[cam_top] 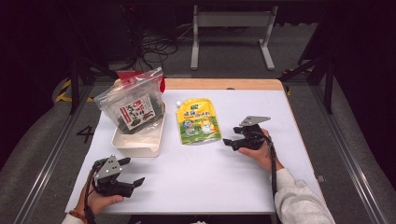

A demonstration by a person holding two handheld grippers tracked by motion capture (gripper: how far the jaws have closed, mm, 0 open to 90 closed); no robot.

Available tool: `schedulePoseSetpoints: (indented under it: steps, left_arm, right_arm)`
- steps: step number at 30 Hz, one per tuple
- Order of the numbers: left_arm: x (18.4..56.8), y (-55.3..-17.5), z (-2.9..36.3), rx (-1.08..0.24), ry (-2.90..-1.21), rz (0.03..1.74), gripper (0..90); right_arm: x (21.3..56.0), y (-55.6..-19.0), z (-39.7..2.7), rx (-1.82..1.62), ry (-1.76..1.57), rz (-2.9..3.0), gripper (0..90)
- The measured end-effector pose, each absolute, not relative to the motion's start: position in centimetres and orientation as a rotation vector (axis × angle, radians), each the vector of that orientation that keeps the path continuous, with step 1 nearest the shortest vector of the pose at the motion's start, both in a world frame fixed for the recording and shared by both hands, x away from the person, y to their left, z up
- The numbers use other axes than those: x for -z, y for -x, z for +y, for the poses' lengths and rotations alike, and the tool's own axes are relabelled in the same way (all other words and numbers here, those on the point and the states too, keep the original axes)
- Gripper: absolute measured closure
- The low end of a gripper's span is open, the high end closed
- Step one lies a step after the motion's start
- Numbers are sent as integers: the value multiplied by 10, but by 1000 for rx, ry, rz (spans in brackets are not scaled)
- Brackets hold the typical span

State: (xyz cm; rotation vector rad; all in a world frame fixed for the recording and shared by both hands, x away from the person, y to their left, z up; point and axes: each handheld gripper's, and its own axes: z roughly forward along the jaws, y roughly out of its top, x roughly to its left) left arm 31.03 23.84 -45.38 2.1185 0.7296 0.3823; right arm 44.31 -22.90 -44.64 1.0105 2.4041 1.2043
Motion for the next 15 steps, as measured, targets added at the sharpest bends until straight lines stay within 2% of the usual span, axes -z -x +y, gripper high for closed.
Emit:
schedulePoseSetpoints:
  steps: [8,15]
  left_arm:
    - [455,-309,233,-390,-2146,694,118]
    - [458,-309,232,-383,-2166,677,116]
  right_arm:
    - [438,-463,-211,-1253,-1053,2393,271]
    - [449,-478,-195,-1245,-1115,2427,266]
